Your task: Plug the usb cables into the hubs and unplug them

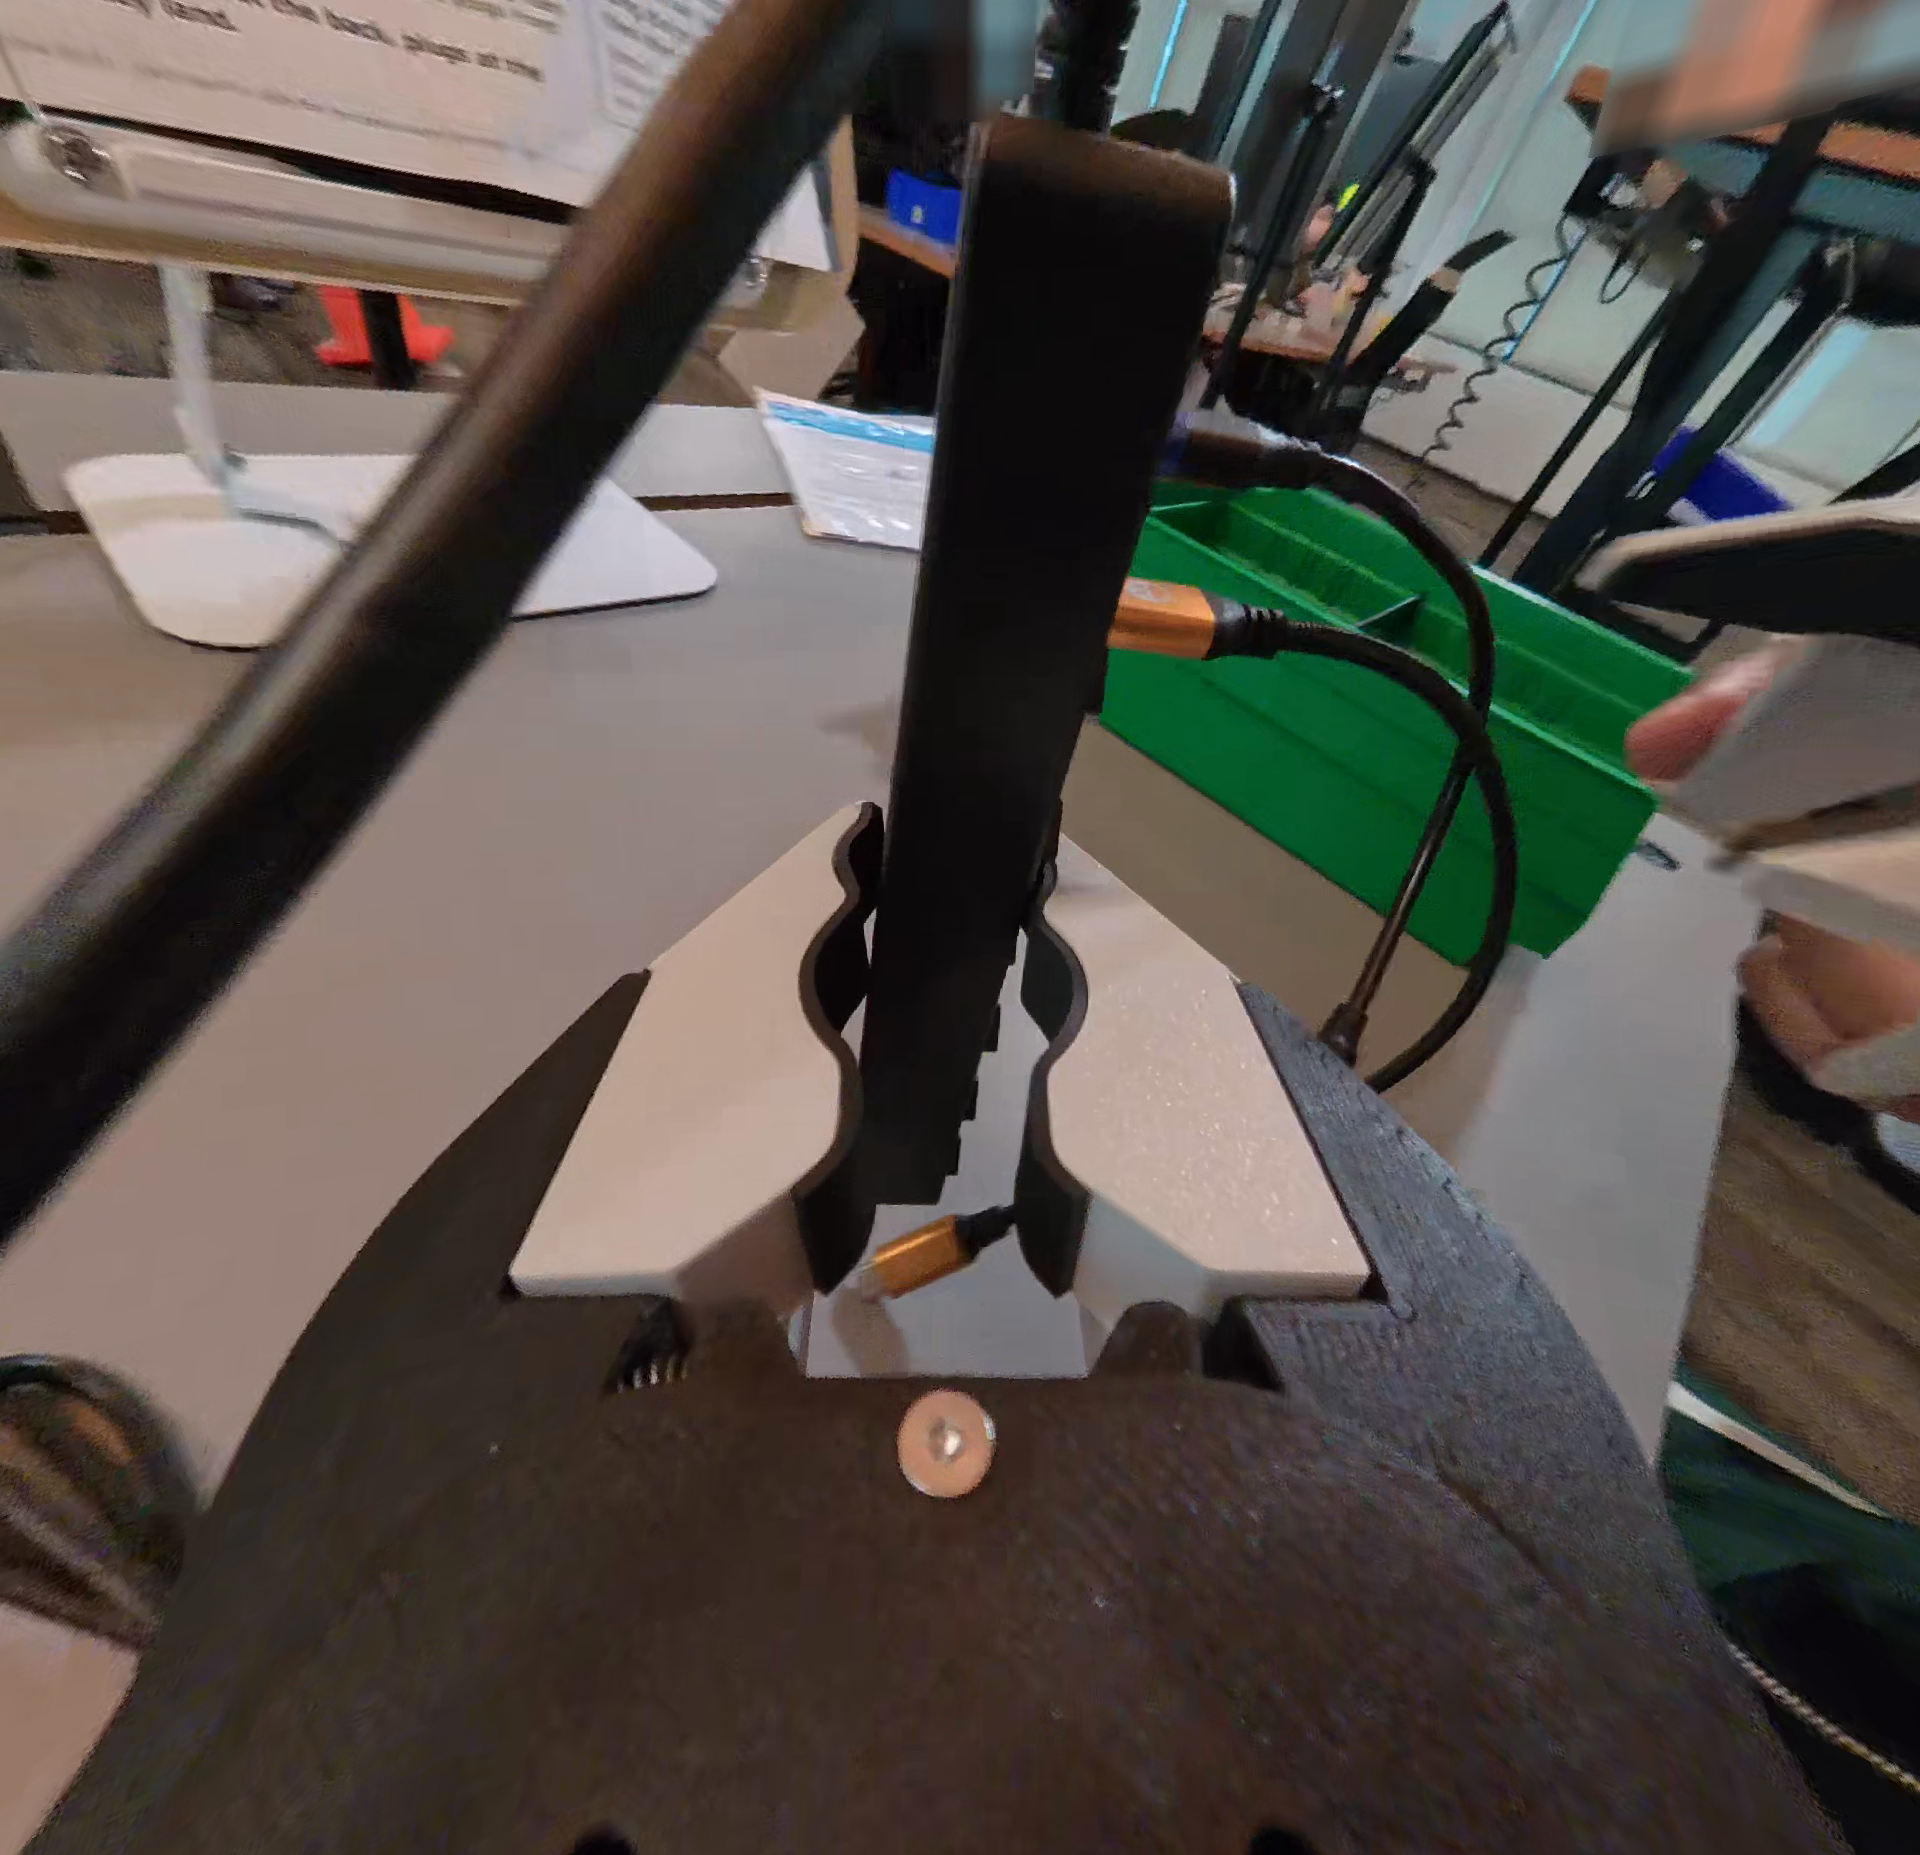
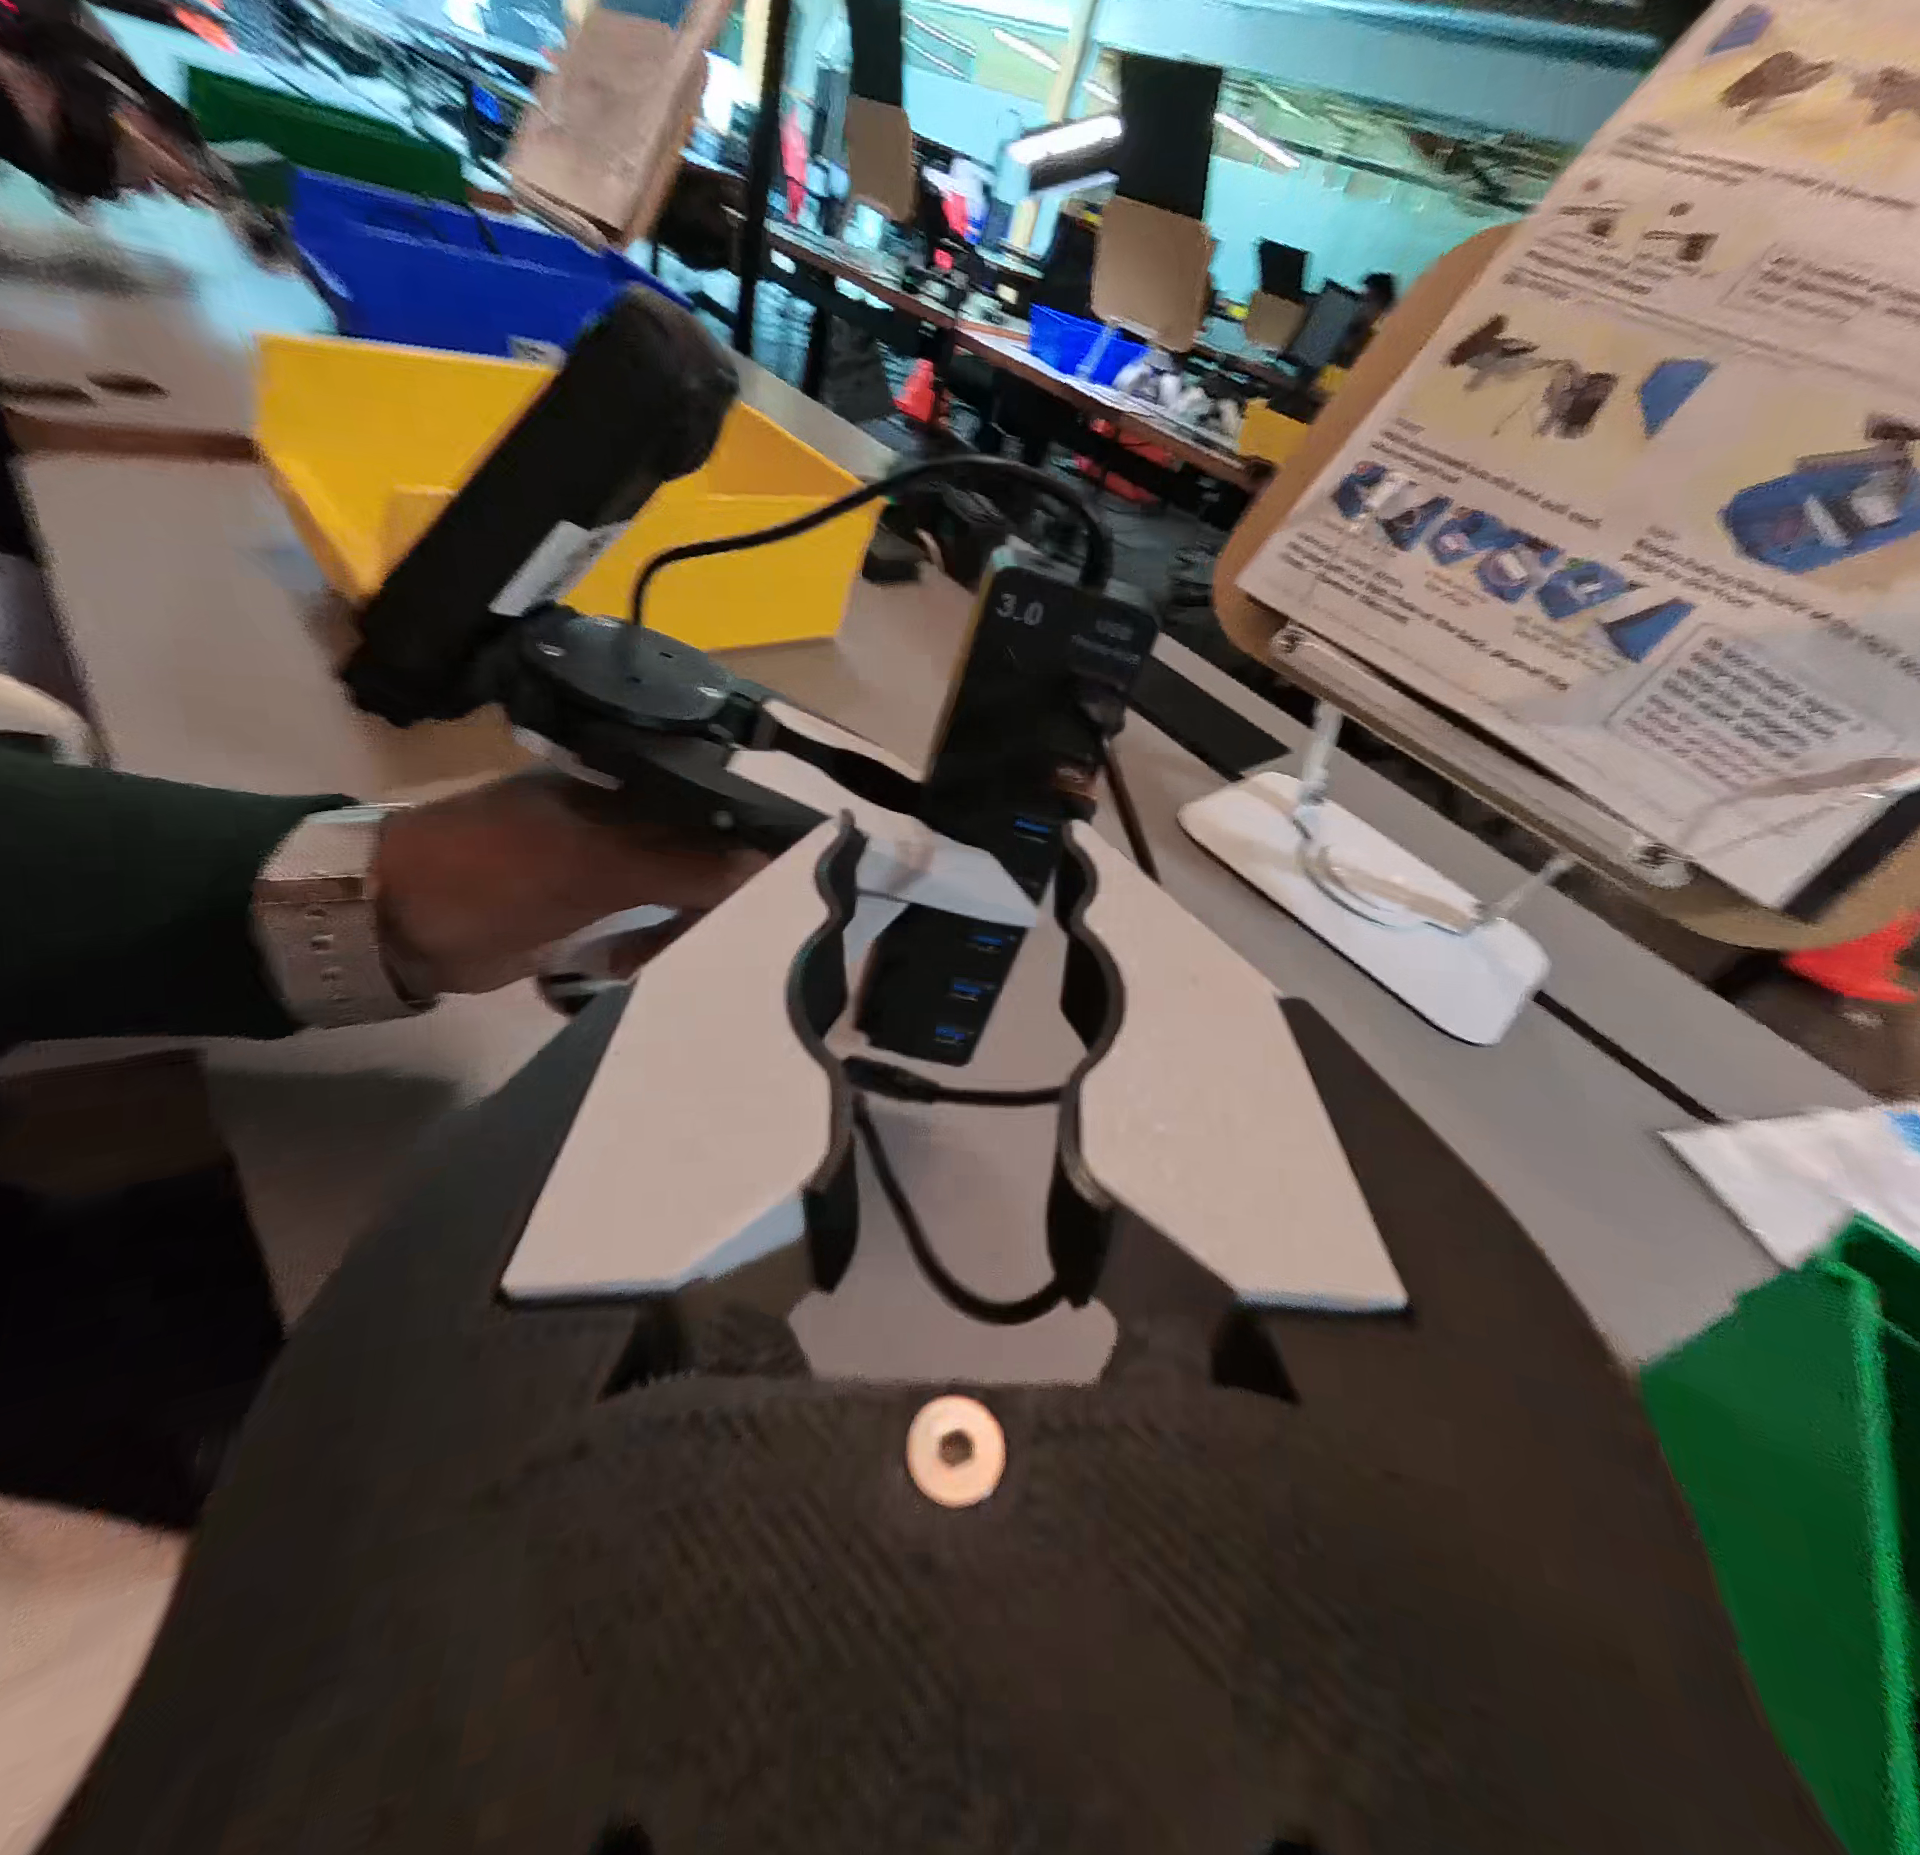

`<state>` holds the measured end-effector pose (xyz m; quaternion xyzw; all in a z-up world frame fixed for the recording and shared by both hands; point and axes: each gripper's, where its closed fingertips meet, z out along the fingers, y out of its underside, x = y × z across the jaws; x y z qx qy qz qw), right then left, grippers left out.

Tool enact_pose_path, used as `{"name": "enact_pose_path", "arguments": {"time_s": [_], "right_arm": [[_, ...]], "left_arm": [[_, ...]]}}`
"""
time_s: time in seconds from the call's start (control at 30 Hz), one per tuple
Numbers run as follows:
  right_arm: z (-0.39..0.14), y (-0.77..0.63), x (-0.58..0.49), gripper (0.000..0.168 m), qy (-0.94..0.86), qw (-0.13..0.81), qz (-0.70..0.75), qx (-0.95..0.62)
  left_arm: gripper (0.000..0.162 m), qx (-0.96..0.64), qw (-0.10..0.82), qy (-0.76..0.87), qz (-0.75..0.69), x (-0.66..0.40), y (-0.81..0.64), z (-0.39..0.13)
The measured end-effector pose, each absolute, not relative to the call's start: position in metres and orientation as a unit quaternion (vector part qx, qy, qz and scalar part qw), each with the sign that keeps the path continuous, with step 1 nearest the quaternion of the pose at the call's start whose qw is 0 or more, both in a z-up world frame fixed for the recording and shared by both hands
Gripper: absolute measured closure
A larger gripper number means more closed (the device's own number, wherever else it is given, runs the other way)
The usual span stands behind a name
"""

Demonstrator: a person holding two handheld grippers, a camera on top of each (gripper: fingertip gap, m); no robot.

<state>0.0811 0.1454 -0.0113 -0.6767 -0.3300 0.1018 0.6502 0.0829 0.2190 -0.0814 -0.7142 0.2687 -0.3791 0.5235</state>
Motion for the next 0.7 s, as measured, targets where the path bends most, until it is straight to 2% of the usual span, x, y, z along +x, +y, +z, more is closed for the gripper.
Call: {"name": "enact_pose_path", "arguments": {"time_s": [0.1, 0.3, 0.53, 0.63, 0.7], "right_arm": [[-0.002, 0.155, 0.102, 0.124, -0.288, 0.667, 0.089, -0.681], [0.004, 0.16, 0.129, 0.116, -0.228, 0.646, 0.207, -0.699], [0.017, 0.159, 0.148, 0.116, -0.094, 0.59, 0.5, -0.627], [0.023, 0.164, 0.172, 0.129, -0.045, 0.599, 0.543, -0.587], [0.011, 0.17, 0.175, 0.134, -0.053, 0.601, 0.508, -0.614]], "left_arm": [[0.139, -0.695, 0.522, 0.277, -0.41, 0.095, 0.205, -0.074], [0.139, -0.656, 0.503, 0.298, -0.478, 0.11, 0.185, -0.065], [0.14, -0.637, 0.453, 0.271, -0.561, 0.114, 0.177, -0.06], [0.139, -0.633, 0.442, 0.242, -0.588, 0.108, 0.183, -0.057], [0.139, -0.624, 0.436, 0.228, -0.607, 0.105, 0.184, -0.053]]}}
